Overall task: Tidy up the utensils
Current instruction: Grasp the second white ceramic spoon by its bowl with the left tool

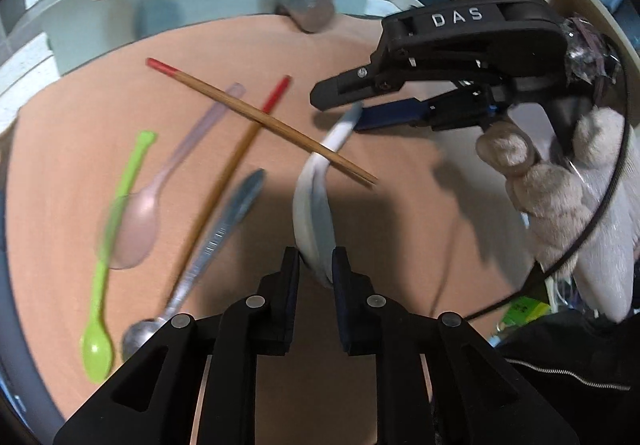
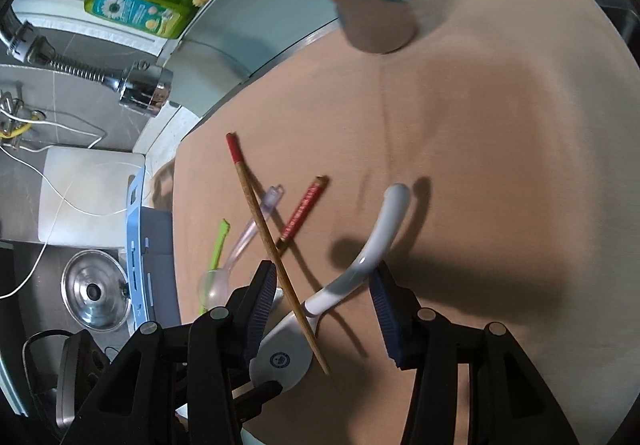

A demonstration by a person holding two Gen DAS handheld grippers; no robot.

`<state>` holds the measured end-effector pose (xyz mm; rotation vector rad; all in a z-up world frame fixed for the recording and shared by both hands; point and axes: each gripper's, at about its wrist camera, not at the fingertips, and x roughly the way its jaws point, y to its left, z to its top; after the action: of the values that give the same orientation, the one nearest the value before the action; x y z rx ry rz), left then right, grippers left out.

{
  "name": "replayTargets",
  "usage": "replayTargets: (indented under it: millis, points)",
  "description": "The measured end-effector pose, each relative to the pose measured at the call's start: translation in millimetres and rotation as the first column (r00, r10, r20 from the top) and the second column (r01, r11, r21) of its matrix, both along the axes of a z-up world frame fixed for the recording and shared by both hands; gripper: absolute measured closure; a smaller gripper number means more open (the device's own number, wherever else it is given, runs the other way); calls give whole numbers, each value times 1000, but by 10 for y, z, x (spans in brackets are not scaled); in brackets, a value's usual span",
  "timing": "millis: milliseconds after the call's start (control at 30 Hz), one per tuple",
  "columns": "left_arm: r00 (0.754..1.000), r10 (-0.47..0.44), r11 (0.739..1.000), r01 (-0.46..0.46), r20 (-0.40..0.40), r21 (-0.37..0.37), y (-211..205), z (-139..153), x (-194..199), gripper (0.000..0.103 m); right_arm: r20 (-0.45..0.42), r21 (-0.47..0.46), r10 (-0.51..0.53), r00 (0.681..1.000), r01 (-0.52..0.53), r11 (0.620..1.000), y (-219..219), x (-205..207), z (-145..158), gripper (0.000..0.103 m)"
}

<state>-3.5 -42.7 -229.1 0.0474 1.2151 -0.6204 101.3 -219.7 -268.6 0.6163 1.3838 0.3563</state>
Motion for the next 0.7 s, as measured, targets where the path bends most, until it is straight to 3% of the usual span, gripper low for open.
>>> replayTargets:
  millis: [67, 233, 500, 633, 700]
  points:
    - [1000, 4, 1000, -4, -4, 3, 15, 1, -12, 87, -4, 8, -6, 1000, 6, 1000, -59, -26, -5, 58]
    - [1000, 27, 999, -27, -14, 20, 55, -32, 20, 75, -35, 14, -40, 999, 41, 999, -109, 4, -68, 58]
    - [1000, 9, 998, -8, -10, 63, -125, -101, 38, 75, -57, -17, -60, 997, 59, 998, -65, 5, -75, 58]
    - [1000, -9, 998, 9, 6, 60, -210, -87, 42, 75, -62, -19, -81, 995, 80, 997, -146, -13, -90, 63]
    - [999, -31, 997, 30, 15, 67, -282, -99, 31, 75, -66, -23, -86, 994, 85, 996, -190, -26, -101, 71]
